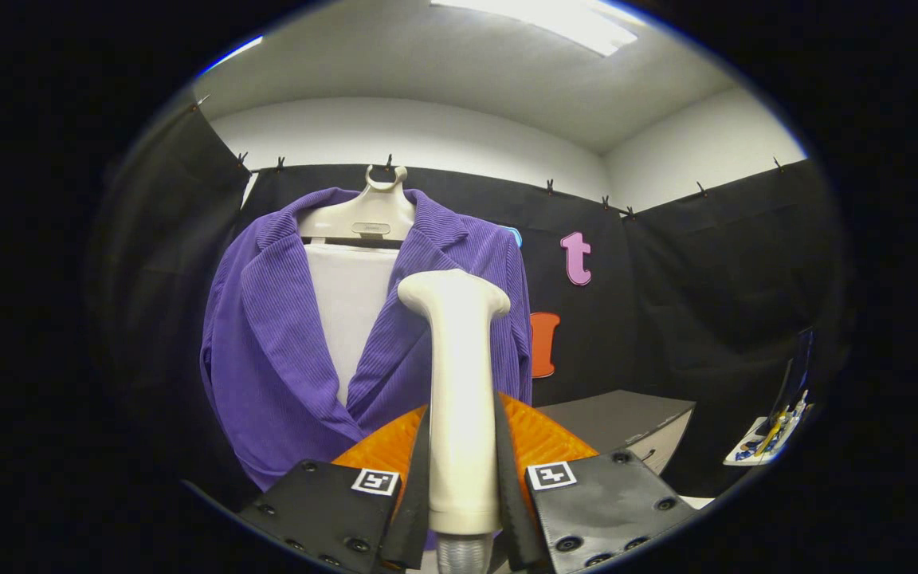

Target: Iron the clothes twice with a garment steamer, once on the left side and once on the right side.

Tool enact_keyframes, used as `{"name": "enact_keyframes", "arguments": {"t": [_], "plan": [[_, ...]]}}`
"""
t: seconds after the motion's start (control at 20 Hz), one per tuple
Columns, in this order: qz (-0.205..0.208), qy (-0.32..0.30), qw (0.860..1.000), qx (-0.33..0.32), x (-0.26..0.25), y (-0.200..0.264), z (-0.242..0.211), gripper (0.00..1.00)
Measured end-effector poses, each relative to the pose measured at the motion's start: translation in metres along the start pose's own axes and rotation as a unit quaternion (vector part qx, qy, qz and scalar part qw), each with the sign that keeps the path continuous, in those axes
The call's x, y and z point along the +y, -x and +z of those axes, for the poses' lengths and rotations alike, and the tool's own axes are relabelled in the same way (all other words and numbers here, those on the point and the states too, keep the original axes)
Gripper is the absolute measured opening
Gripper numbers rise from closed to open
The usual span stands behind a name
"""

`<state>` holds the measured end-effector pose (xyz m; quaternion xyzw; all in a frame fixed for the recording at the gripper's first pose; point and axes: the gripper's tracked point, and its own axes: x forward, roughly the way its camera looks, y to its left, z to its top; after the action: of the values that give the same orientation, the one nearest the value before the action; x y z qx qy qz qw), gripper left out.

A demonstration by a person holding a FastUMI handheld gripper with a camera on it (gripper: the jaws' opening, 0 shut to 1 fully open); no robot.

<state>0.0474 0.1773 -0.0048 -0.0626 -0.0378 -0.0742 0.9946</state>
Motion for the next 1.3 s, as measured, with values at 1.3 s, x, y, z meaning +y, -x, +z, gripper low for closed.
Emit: {"name": "enact_keyframes", "arguments": {"t": [1.3], "plan": [[-0.010,0.012,0.999,0.042,0.004,0.027,-0.110,0.45]]}}
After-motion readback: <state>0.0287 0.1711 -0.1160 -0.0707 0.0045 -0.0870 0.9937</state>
